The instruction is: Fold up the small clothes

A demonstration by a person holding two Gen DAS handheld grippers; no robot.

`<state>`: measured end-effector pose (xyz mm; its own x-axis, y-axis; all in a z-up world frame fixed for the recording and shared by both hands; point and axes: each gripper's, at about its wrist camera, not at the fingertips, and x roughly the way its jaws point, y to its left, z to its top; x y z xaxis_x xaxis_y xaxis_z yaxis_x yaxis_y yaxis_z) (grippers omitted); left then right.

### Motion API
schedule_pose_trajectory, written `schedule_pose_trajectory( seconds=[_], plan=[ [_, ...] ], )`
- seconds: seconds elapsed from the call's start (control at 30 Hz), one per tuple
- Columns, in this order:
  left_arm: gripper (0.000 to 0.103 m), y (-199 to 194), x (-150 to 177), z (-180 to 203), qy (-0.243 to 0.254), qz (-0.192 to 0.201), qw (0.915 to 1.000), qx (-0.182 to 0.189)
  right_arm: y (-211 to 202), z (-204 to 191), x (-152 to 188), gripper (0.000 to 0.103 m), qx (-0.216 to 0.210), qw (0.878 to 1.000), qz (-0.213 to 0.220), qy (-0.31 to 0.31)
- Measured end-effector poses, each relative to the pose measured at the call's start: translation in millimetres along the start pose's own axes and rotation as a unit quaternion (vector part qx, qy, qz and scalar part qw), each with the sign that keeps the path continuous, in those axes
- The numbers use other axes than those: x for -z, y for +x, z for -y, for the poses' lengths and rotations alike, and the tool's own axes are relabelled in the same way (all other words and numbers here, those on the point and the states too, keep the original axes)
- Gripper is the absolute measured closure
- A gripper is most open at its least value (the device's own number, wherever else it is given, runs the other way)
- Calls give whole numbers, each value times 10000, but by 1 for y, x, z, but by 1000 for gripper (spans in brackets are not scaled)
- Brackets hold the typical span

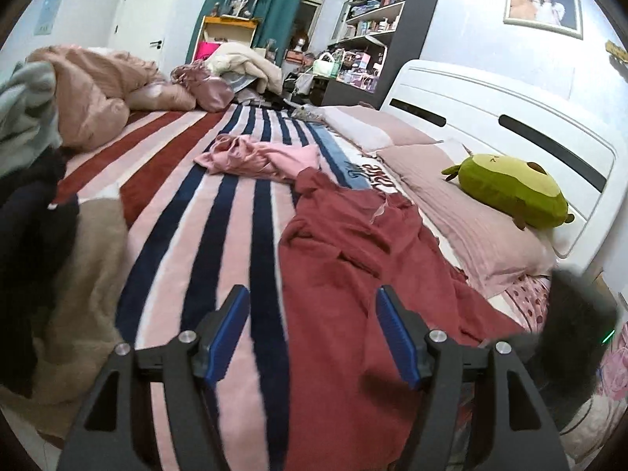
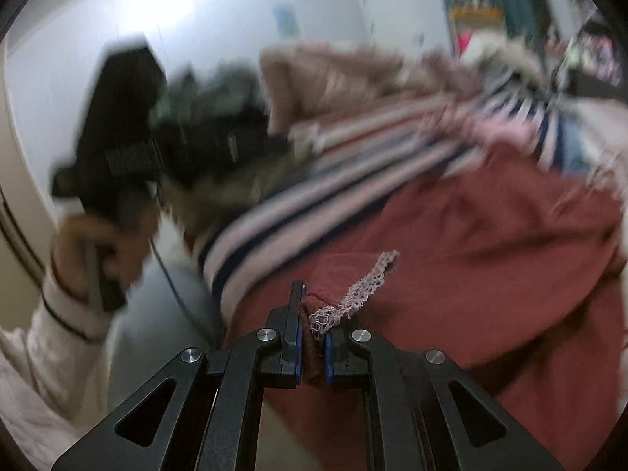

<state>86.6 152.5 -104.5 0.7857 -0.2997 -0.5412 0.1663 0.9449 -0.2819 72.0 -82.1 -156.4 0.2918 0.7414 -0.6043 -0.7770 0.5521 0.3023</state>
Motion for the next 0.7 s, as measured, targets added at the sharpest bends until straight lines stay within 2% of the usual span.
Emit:
schedule_pose_trajectory(
  seconds=[0.1, 0.17, 0.2, 0.23, 0.3, 0.37, 0.47, 0.57, 0.63, 0.7],
  plan=[
    [40, 10, 6, 1, 43, -152, 9996, 237, 23, 4, 15, 97, 21, 9990, -417, 183],
    [40, 23, 9, 9, 70, -288, 9986, 444, 18, 5, 19, 95, -33, 9984, -459, 322],
    [40, 31, 10, 15, 85, -378, 9979, 514, 12, 4, 18, 89, -48, 9982, -470, 367],
    [40, 36, 11, 19, 99, -436, 9974, 557, 2, 5, 16, 85, -49, 9985, -423, 355],
    [40, 50, 16, 30, 144, -614, 9958, 659, -26, 4, 14, 69, 92, 9996, -98, 238],
    [40, 64, 23, 42, 201, -840, 9936, 730, -55, 10, 14, 61, 276, 9992, 143, 243],
    [40, 83, 36, 56, 265, -1192, 9887, 876, -99, 37, 20, 53, 833, 9947, 382, 467],
    [42, 95, 52, 65, 411, -1537, 9843, 764, -131, 71, 38, 42, 1730, 9811, 400, 774],
    [48, 95, 59, 69, 577, -1578, 9842, 561, -145, 99, 58, 42, 2379, 9659, 172, 1009],
    [53, 92, 62, 71, 714, -1571, 9841, 424, -146, 124, 74, 41, 2706, 9552, -192, 1181]
  ],
)
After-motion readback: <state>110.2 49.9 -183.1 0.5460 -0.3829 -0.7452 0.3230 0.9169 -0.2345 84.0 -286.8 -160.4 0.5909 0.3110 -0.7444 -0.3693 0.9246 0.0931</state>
